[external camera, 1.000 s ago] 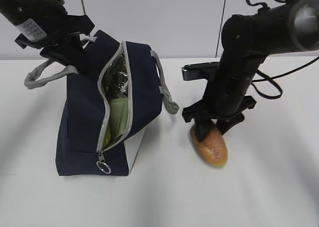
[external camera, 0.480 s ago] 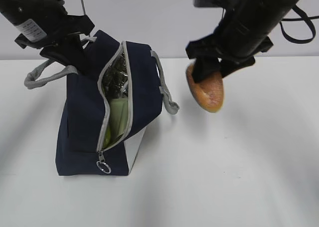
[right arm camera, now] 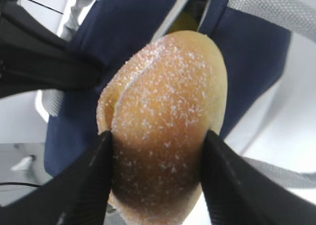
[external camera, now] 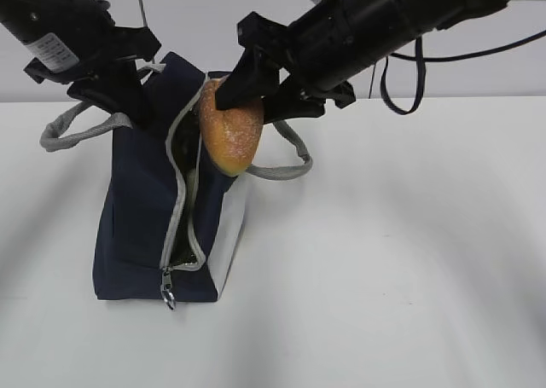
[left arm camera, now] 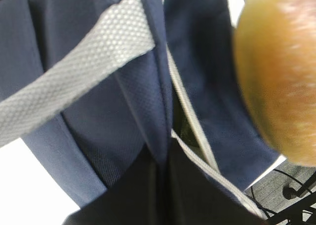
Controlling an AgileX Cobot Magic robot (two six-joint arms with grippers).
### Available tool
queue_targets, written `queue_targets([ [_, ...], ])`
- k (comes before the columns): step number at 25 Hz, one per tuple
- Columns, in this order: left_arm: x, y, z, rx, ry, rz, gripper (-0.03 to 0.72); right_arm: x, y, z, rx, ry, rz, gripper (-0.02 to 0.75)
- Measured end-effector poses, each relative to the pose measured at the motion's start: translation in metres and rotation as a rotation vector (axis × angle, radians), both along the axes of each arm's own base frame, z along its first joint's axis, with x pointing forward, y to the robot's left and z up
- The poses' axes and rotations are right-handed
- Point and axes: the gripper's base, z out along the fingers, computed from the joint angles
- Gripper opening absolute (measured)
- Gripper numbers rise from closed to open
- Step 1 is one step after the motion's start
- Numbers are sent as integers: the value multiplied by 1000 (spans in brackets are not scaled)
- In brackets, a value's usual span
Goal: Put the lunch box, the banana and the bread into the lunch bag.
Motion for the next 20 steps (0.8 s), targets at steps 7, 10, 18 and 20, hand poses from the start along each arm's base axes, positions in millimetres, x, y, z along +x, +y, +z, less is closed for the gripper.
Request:
queue_targets([
  [7,0,0,0,1,3,-1,-2,9,11,-18,111,78,-4,389],
  [10,0,0,0,1,3,-1,-2,9,12,-16,135,86,-11,387],
  [18,0,0,0,1,4,-2,-2,14,15,11,154,11,33,386],
  [20,0,0,0,1,4,-2,-2,16,15,19,131,-32,45,386],
])
